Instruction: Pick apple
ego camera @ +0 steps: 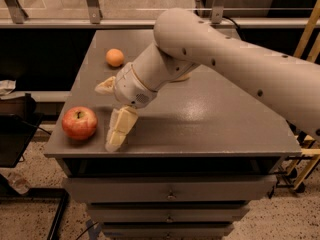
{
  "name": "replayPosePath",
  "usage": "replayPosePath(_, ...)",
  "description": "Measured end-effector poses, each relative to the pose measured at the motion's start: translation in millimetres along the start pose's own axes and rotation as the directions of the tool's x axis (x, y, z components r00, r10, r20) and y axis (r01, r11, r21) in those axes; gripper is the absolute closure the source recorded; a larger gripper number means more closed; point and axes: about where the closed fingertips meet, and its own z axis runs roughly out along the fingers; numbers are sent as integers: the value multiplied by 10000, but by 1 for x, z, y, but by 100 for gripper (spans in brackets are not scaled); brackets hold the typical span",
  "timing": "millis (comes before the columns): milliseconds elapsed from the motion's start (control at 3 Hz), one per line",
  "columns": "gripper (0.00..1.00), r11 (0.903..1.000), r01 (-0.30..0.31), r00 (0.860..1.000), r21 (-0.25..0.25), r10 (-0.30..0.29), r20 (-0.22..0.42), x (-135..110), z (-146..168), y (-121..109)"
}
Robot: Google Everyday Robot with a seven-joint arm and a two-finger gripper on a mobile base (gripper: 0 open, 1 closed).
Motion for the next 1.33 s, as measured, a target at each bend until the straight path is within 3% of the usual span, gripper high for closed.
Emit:
replayPosePath(667,0,9976,383,9989,-582,-367,285,-17,23,-2)
replayPosePath(1000,0,9974,394,9988,-608,-376,307,-18,24,-2)
replayPosePath(1333,19,9973,381,9988,-631,-360,339,-21,28,-3)
